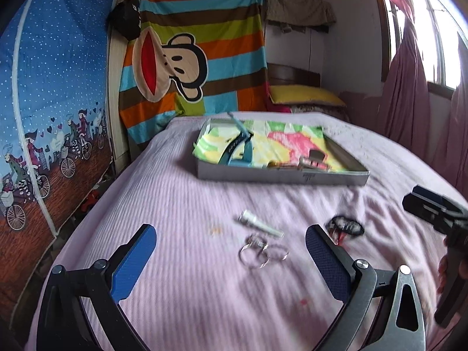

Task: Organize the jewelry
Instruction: 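Move both tools back over the silver rings and black hair tie, then grasp a silver ring with the left tool while the right tool grasps the red cord, then lift the silver ring and red-corded hair tie and carry both toward the tray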

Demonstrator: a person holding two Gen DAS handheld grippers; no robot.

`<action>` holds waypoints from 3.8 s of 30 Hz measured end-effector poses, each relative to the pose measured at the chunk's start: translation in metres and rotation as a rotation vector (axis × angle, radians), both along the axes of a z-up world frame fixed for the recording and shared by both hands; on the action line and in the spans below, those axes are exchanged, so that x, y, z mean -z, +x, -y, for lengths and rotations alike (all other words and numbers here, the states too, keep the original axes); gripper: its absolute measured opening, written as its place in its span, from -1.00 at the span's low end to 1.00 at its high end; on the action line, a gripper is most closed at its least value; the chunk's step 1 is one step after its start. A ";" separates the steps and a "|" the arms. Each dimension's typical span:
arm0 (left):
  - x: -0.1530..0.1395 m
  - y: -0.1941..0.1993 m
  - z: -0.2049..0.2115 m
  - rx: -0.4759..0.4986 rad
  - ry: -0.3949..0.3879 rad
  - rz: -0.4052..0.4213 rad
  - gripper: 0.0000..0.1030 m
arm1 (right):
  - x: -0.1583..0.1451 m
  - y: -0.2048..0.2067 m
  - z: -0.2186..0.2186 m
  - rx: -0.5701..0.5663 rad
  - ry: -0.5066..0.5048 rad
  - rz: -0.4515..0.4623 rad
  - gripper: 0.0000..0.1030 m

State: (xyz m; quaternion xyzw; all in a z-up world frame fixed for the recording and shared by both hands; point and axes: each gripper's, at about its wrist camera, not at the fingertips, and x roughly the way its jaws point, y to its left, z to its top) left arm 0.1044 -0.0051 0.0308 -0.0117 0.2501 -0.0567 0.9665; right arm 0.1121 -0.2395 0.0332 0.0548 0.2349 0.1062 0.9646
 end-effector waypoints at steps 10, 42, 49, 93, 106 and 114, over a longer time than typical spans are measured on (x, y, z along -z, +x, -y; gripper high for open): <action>0.022 0.009 -0.002 0.059 0.038 -0.135 1.00 | 0.021 0.015 -0.010 -0.012 -0.064 -0.139 0.97; 0.032 0.045 0.004 0.245 -0.120 -0.314 -0.02 | 0.052 0.038 -0.047 -0.197 0.047 -0.292 0.14; 0.035 0.052 0.005 0.230 -0.121 -0.336 -0.27 | 0.056 0.049 -0.055 -0.193 0.050 -0.296 -0.06; 0.001 0.012 0.018 0.248 -0.076 -0.185 -0.48 | 0.023 0.019 -0.043 -0.212 0.102 -0.152 -0.90; -0.042 0.033 0.047 0.273 -0.078 -0.083 -0.48 | 0.002 0.021 -0.024 -0.113 0.089 -0.010 -0.90; -0.051 0.068 0.064 0.243 -0.106 -0.044 -0.48 | -0.014 0.049 -0.007 0.000 0.027 0.102 -0.90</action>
